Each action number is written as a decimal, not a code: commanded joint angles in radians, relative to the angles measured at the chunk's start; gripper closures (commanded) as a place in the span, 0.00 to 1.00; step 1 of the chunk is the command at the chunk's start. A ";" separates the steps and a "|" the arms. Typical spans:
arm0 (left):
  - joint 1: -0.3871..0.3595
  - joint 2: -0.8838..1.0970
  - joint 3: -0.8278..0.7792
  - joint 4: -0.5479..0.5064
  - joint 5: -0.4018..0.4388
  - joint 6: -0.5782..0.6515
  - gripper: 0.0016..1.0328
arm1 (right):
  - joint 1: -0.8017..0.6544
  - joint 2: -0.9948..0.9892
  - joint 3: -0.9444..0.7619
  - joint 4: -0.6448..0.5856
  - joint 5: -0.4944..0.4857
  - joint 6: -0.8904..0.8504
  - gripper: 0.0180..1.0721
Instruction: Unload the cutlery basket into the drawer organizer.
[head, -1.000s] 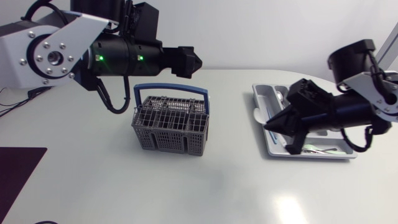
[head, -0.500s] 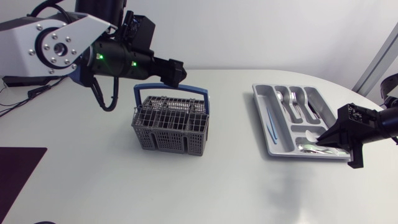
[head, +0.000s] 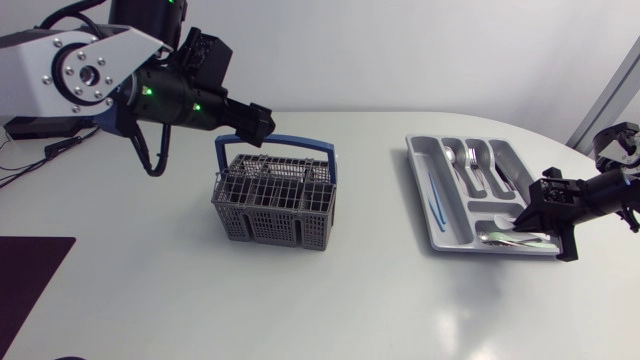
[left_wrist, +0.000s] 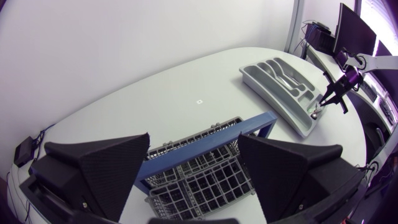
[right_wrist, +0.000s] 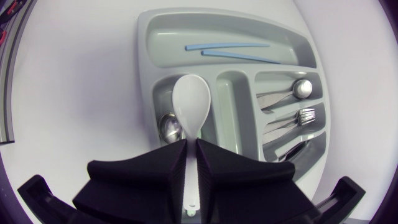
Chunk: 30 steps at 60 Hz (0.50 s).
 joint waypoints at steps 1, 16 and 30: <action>0.015 0.013 -0.028 -0.013 0.000 0.027 0.05 | 0.013 0.040 0.022 0.001 0.016 -0.047 0.93; 0.027 0.008 -0.048 -0.019 0.000 0.048 0.05 | 0.056 0.078 0.007 0.001 0.072 -0.056 0.70; 0.027 -0.038 -0.094 -0.020 0.000 0.077 0.05 | 0.067 0.092 -0.021 0.071 0.101 -0.045 0.34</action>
